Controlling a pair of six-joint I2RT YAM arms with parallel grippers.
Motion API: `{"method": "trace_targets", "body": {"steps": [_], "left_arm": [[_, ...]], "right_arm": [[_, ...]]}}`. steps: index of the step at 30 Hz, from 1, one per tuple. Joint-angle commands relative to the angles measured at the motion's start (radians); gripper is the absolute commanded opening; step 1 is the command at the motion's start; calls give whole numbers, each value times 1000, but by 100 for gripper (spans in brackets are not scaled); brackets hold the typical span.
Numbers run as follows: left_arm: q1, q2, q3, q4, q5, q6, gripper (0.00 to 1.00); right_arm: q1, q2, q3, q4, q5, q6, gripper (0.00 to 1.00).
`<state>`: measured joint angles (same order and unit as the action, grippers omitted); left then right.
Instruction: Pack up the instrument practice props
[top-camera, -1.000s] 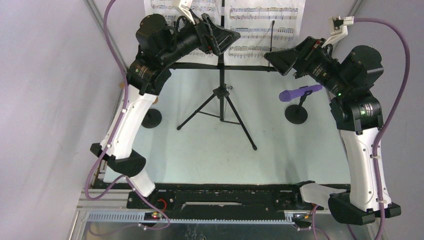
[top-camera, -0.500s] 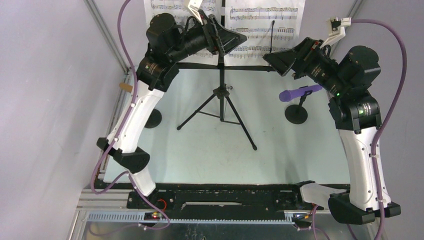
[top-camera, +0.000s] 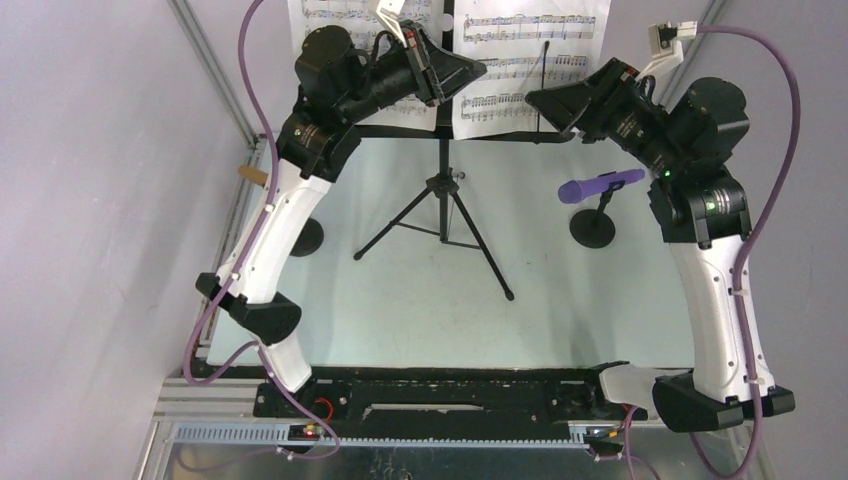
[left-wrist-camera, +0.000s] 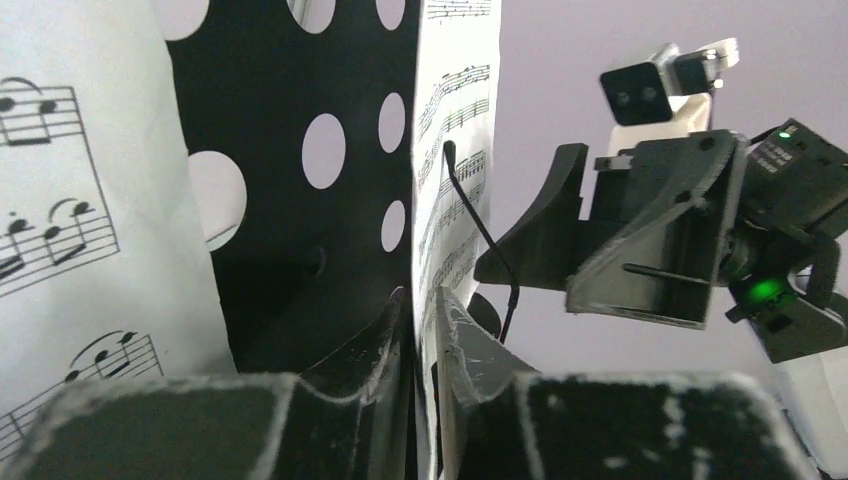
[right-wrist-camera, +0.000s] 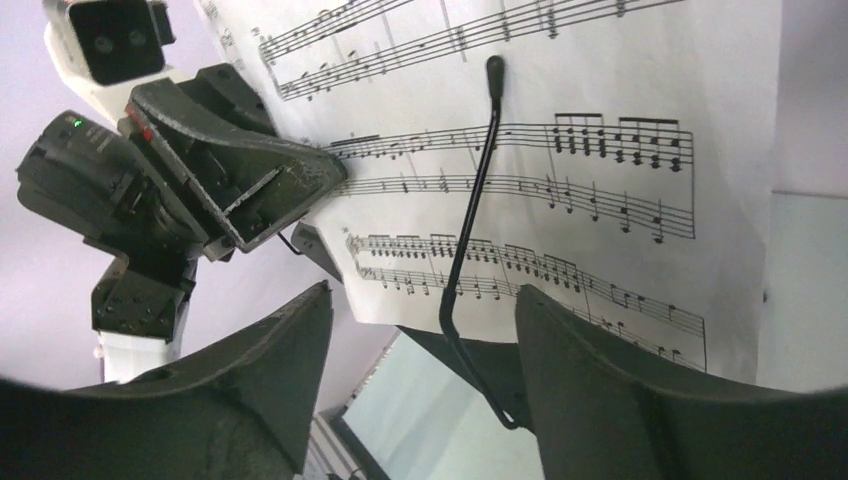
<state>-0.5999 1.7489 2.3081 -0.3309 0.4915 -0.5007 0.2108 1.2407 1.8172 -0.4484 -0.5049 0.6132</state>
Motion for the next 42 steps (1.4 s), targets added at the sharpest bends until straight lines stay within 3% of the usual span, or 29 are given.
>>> {"method": "trace_targets", "body": {"steps": [1, 7, 16, 27, 36, 42], "left_arm": [[4, -4, 62, 42, -5, -20, 17], [3, -11, 50, 40, -28, -15, 0], [0, -20, 44, 32, -46, -1, 0], [-1, -44, 63, 13, -85, 6, 0], [-1, -143, 42, -66, -235, 88, 0], [-1, -232, -1, -68, -233, 105, 0]], "right_arm": [[-11, 23, 33, 73, 8, 85, 71], [-13, 56, 58, 90, -1, 114, 61], [-22, 113, 101, 108, -49, 157, 40], [-27, 104, 96, 127, -61, 84, 0], [-48, 54, 19, 209, -25, 77, 0], [-53, 61, 18, 209, -27, 81, 0]]}}
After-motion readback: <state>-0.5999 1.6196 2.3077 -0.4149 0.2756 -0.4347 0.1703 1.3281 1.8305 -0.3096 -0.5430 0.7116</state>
